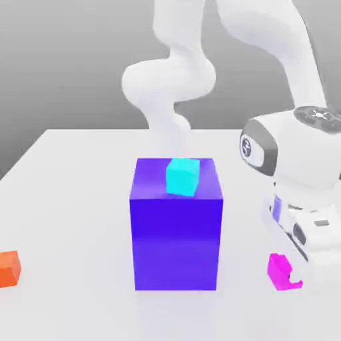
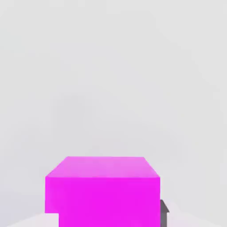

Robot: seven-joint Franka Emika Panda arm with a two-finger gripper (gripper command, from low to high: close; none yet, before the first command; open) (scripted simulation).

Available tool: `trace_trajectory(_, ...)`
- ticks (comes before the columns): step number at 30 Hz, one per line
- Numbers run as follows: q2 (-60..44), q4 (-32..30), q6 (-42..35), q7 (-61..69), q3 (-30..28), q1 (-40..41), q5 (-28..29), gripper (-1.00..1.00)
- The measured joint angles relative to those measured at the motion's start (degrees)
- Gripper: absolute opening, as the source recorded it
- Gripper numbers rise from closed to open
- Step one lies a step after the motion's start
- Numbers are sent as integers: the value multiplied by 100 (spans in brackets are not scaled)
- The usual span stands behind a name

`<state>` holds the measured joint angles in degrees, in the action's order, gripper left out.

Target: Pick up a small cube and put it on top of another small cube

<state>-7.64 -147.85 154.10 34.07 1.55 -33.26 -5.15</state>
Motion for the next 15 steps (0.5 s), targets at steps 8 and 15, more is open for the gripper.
trace_trajectory(8, 1269, -1211, 63, 257, 726, -1262, 267, -100)
trace_trajectory(15, 224, -1222, 1119, -94, 581, -1343, 795, 100)
